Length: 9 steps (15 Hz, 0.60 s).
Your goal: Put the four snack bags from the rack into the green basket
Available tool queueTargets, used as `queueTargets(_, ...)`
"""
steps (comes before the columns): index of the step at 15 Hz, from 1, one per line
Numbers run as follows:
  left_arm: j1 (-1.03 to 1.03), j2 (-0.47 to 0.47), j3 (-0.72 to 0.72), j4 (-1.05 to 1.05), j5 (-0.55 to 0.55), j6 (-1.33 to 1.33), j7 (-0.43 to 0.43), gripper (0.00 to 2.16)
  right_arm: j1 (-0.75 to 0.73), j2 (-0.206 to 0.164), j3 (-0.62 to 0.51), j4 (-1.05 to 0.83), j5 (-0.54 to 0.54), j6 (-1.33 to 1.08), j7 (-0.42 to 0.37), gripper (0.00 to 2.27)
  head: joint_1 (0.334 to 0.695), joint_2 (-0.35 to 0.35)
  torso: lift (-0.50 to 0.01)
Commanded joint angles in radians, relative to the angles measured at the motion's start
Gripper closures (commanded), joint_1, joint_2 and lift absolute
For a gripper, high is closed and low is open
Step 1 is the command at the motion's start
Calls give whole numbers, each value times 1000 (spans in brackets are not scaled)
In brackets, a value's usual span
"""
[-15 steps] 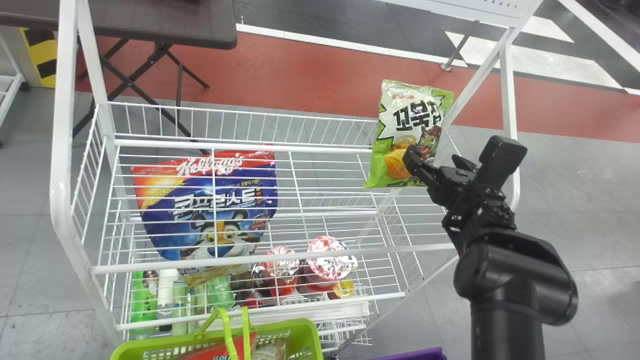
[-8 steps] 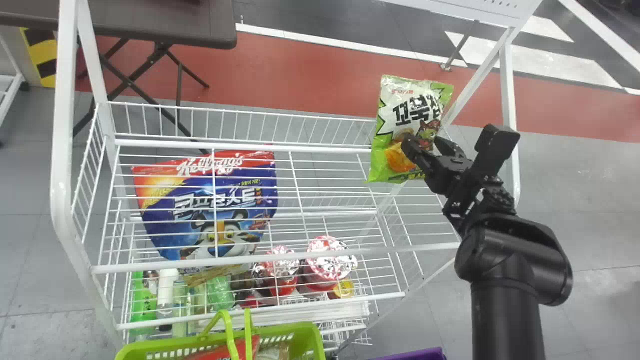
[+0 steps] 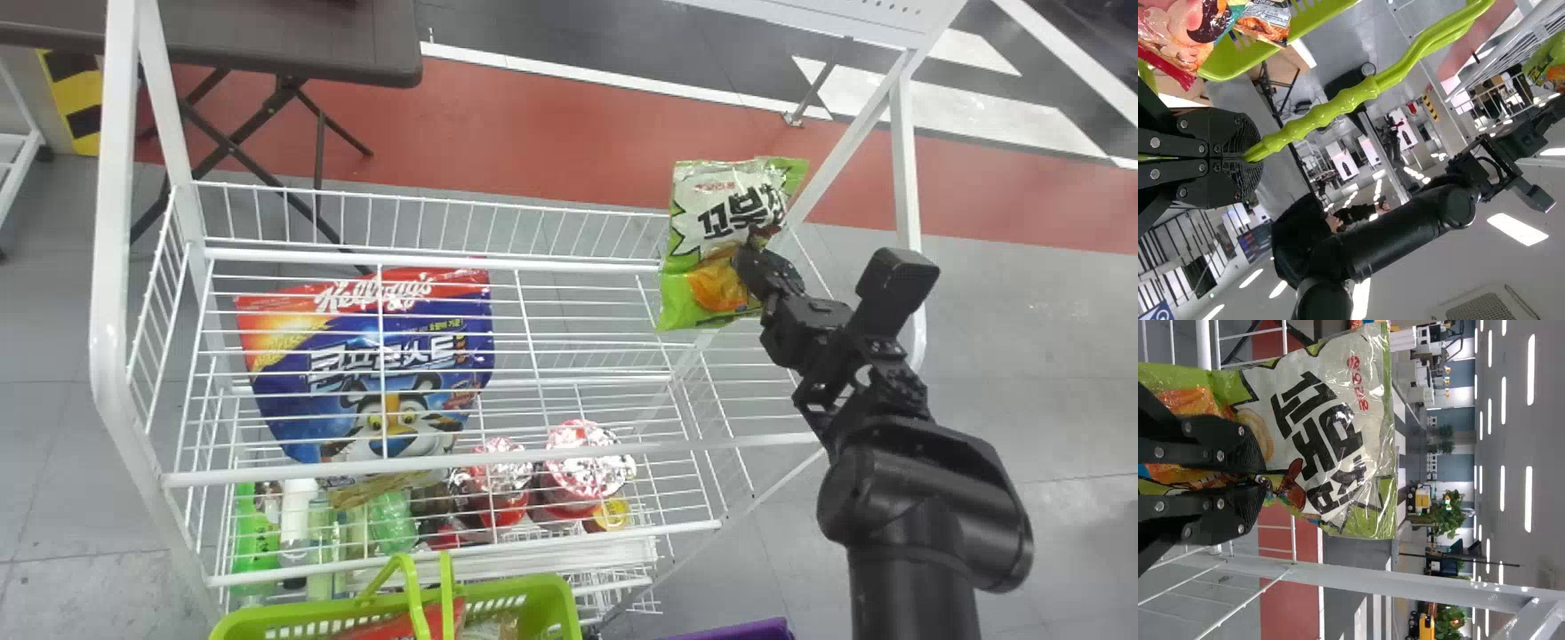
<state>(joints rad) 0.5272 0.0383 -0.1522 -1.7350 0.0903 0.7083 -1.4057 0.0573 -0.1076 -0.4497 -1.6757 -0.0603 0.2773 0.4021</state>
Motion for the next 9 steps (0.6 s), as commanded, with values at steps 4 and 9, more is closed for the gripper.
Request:
queueTargets(4, -1, 2, -1, -6, -3, 6, 2, 1902, 256, 26, -6, -406, -161, 182, 12, 2165, 695, -350, -6)
queueTargets(9, 0, 3, 5, -11, -3, 3, -2, 1902, 423, 108, -141, -705, -377, 747, 172, 2162, 695, -350, -6)
